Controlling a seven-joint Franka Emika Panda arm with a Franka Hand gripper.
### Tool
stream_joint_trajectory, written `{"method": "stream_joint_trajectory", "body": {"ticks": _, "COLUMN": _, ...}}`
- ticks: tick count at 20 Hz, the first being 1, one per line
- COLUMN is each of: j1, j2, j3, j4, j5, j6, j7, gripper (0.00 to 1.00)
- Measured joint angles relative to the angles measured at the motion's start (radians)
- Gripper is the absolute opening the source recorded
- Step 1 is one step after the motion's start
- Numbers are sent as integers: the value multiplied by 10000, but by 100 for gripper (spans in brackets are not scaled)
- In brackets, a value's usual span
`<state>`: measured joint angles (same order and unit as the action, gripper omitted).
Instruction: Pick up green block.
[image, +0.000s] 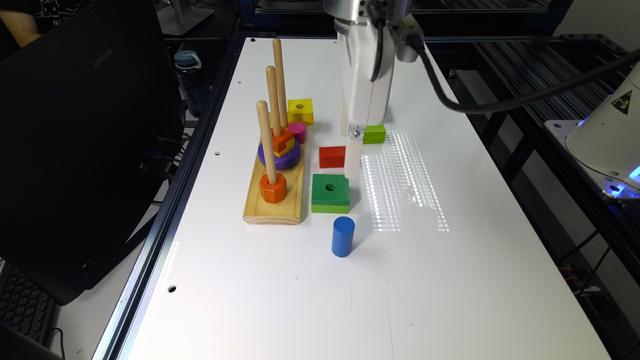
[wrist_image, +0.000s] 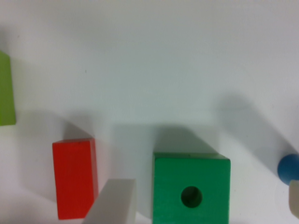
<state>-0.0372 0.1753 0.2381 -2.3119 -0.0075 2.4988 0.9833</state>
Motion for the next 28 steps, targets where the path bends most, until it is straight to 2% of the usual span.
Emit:
{"method": "stream_joint_trajectory", "body": {"ticks": 5, "j1": 0, "j2": 67, "j3": -1, "j4": -1, "j5": -4, "j6": 31, "j7": 0, "gripper": 100}}
{"method": "stream_joint_trajectory", "body": {"ticks": 10, "j1": -1, "j2": 435, "j3": -23, "j4": 0, "j5": -47, "j6": 374, "j7": 1, "gripper": 100}}
{"method": "stream_joint_trajectory", "body": {"ticks": 28, "j1": -1, "j2": 592, "j3": -48, "j4": -1, "j5": -77, "j6": 499, "j7": 2, "gripper": 100}}
